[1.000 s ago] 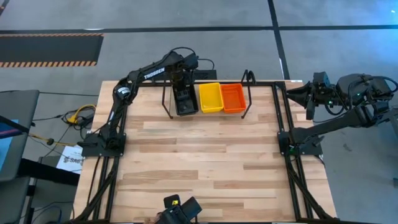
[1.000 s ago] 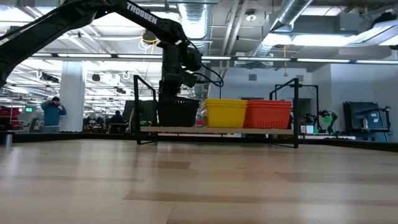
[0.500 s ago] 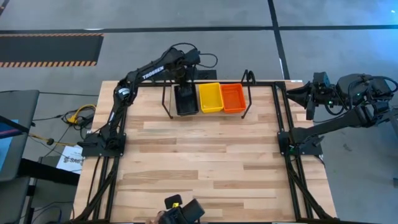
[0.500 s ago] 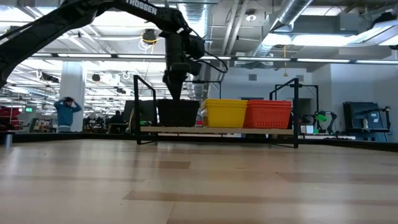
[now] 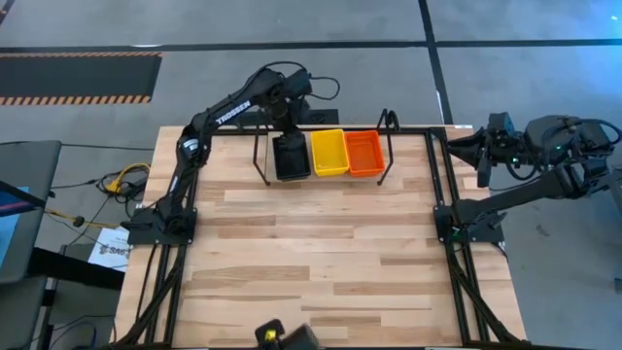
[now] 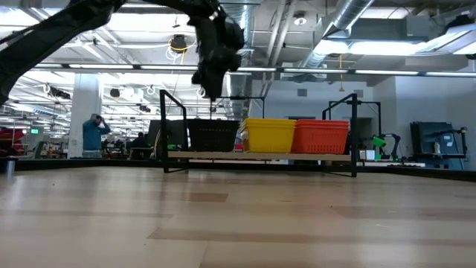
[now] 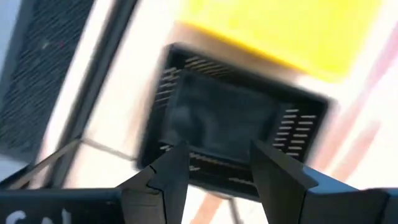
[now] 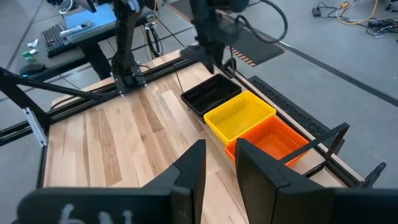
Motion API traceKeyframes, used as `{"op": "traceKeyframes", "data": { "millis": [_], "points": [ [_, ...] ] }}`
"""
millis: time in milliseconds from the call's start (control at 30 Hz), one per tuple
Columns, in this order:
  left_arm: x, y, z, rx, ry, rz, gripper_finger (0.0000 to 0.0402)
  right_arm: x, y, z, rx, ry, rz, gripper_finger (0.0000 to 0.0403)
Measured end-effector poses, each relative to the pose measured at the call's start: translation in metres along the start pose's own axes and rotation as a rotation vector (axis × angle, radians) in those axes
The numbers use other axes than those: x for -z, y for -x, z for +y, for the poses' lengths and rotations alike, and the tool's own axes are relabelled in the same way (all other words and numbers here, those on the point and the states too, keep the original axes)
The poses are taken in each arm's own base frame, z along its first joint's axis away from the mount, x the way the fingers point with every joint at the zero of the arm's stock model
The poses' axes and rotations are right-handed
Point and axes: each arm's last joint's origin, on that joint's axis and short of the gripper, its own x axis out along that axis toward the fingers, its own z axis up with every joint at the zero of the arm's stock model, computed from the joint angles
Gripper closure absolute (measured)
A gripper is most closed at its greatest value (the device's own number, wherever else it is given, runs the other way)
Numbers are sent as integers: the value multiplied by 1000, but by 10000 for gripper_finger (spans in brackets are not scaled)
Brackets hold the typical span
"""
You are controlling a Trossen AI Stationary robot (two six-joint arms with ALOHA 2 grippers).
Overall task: Stack baskets on shelf by color
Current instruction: Stack the black bin on top of the other stacked black bins on the shelf
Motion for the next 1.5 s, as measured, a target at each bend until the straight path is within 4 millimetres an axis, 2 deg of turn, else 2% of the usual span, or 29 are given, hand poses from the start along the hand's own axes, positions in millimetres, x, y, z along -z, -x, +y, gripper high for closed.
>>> {"op": "traceKeyframes", "data": {
  "millis": [167, 233, 333, 500, 600, 767, 933, 1067, 1233, 1367, 1500],
  "points": [
    [5, 26, -40, 1, -62, -88, 248, -3, -12, 7, 17, 24, 31, 309],
    [9, 38, -59, -16, -84, -128, 248, -4, -18, 11, 25, 35, 49, 330],
    [21, 63, -92, -57, -101, -212, 248, -6, -32, 19, 44, 83, 90, 383],
    [52, 100, -143, -245, -91, -352, 248, -8, -64, 36, 98, 208, 174, 395],
    [77, 123, -171, -407, -65, -462, 248, -4, -82, 40, 239, 333, 259, 398],
    [118, 147, -210, -598, -1, -646, 248, 2, -108, 31, 581, 401, 384, 400],
    [149, 163, -242, -634, -38, -797, 248, 5, -119, 17, 684, 328, 417, 401],
    [172, 175, -257, -660, -74, -898, 253, 9, -107, 4, 720, 249, 380, 401],
    [199, 196, -258, -635, -74, -997, 275, 14, -75, -9, 613, 65, 213, 402],
    [207, 205, -252, -592, -55, -1011, 293, 25, -62, -12, 484, -14, 74, 402],
    [203, 202, -246, -611, -52, -990, 322, 36, -68, -9, 352, 4, -39, 402]
  ]
}}
